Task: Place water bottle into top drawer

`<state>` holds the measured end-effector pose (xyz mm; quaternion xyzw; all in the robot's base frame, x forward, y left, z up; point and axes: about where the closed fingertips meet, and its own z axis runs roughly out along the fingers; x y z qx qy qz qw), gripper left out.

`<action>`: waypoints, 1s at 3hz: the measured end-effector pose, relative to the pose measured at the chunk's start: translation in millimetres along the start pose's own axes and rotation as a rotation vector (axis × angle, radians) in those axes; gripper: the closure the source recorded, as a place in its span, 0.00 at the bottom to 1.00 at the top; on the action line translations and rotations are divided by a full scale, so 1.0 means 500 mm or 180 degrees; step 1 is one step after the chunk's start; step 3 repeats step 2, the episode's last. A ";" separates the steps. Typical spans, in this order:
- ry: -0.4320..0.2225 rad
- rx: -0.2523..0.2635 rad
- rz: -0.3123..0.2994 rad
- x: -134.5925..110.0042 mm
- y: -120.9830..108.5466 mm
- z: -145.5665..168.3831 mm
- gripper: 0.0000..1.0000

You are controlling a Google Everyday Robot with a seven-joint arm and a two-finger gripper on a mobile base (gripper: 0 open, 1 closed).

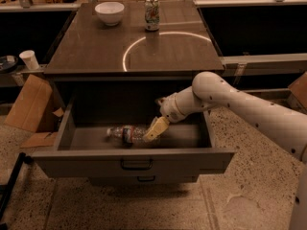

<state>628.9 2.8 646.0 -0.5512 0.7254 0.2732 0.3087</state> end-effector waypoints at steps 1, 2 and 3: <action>-0.0137 0.0117 -0.0084 -0.029 0.004 -0.046 0.00; -0.0297 0.0260 -0.0179 -0.070 0.025 -0.108 0.00; -0.0297 0.0260 -0.0179 -0.070 0.025 -0.108 0.00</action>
Offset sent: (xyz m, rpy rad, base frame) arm -0.0278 -0.0317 0.1160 0.1100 -0.2041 -0.0620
